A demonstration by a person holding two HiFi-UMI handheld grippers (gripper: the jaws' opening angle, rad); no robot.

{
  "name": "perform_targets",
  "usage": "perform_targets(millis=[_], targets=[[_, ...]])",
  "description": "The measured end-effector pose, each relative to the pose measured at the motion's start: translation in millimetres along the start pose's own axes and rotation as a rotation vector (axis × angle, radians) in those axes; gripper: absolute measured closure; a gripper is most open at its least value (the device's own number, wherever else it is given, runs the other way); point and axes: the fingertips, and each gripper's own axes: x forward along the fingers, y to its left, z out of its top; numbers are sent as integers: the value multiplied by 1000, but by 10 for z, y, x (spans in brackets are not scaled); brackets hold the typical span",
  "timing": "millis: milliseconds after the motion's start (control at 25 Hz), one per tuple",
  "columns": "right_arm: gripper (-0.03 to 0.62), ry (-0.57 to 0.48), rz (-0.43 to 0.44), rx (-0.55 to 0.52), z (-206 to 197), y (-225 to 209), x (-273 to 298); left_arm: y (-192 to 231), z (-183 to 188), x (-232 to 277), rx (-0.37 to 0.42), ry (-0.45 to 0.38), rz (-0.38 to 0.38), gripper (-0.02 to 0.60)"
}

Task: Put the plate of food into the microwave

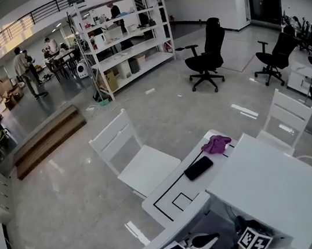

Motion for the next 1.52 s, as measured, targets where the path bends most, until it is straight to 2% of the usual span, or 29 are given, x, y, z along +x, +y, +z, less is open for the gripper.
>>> perform_targets(millis=[240,440,1240,1360,1520], targets=[[338,32,-35,-100,-30,-3,-10,-3,27,-22,1,-3,6,578],[338,34,-72,-115,-18,-73,3,23,16,-9,0,-2,15,578],[342,75,-103,-203,-36,-147,-24,-40,-15,15,-1,0,26,577],[385,86,-111,-216,-38,-173,-34,-45,-17,22,-2,-1,27,578],[481,107,-126,-211,-55,-204,-84,-58,-6,11,-4,1,30,578]])
